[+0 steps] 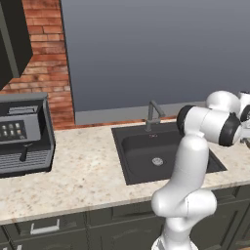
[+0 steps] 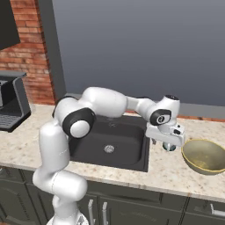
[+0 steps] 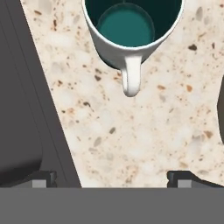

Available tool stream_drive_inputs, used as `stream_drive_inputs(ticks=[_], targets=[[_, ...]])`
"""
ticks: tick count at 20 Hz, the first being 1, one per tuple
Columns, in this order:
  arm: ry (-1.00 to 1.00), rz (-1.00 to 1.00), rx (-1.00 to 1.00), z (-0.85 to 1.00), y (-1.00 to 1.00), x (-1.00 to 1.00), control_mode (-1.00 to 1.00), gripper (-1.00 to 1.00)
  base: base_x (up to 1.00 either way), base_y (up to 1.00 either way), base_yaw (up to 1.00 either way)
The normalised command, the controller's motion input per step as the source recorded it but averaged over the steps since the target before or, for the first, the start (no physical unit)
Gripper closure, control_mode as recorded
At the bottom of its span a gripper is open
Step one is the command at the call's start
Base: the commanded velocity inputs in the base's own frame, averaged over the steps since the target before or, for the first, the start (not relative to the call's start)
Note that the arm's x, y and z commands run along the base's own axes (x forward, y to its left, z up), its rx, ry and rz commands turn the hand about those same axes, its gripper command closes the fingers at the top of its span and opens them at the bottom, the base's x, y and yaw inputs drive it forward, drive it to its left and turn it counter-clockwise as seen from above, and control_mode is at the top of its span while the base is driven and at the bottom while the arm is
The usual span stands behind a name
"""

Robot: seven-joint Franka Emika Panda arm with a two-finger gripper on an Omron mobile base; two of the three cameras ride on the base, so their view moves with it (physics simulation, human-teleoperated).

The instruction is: Pick the mug and place it in the sink. Pick the bowl and place it in the open cabinet and then close the cabinet.

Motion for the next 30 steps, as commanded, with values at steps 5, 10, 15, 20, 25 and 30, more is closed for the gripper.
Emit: stream_drive_inputs(ticks=[5,10,15,20,25,30], targets=[[-0.02,0.0,0.0,-0.15,-0.04,0.34,-1.0,-1.0,0.0,0.0,0.0],[-0.02,0.0,0.0,-0.15,-0.07,0.26,-1.0,-1.0,0.0,0.0,0.0],[0.0,0.0,0.04,-0.16,-0.23,0.18,-1.0,-1.0,0.0,0.0,0.0],[-0.03,0.0,0.01,-0.09,-0.23,0.15,-1.0,-1.0,0.0,0.0,0.0],[-0.02,0.0,0.01,-0.06,-0.14,0.15,-1.0,-1.0,0.0,0.0,0.0],[-0.04,0.0,0.0,-0.14,-0.04,0.01,-1.0,-1.0,0.0,0.0,0.0]])
